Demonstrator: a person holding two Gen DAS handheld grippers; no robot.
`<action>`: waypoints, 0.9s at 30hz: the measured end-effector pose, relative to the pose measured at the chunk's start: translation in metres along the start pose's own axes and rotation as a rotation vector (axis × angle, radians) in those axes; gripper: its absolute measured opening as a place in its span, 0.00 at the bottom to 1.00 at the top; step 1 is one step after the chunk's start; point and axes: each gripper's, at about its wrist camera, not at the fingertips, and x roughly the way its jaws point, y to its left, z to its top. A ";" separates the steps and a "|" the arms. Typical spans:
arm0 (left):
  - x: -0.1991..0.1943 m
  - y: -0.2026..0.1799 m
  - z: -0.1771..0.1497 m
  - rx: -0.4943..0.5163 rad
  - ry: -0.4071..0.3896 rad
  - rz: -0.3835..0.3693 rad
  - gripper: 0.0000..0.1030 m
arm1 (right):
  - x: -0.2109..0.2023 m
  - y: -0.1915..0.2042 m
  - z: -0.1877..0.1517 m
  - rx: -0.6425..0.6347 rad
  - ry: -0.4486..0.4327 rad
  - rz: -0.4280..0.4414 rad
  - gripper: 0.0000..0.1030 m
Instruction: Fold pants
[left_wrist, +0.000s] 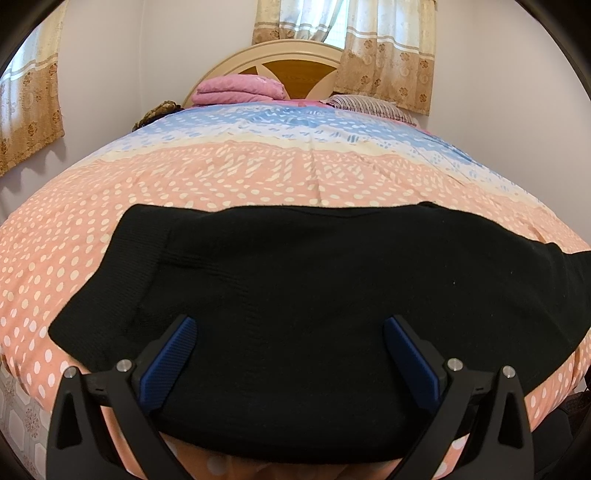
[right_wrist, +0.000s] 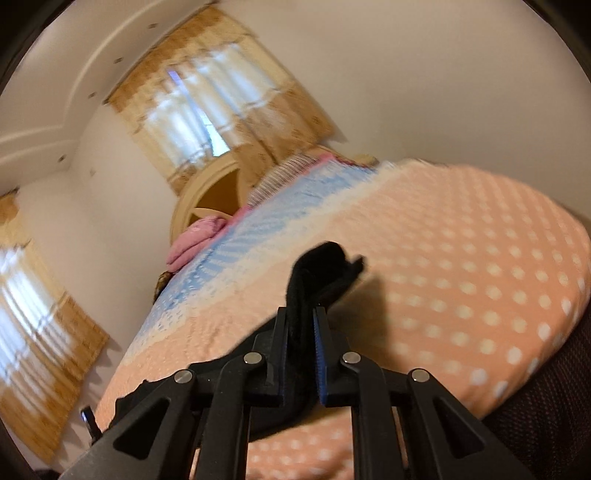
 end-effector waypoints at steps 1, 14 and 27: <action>0.000 0.000 0.000 0.000 0.001 -0.002 1.00 | 0.000 0.012 0.001 -0.027 -0.002 0.008 0.12; 0.003 -0.001 0.003 0.007 0.005 -0.010 1.00 | 0.038 0.122 -0.017 -0.225 0.064 0.139 0.11; 0.004 -0.001 0.002 0.006 -0.004 -0.014 1.00 | 0.095 0.200 -0.062 -0.348 0.187 0.223 0.11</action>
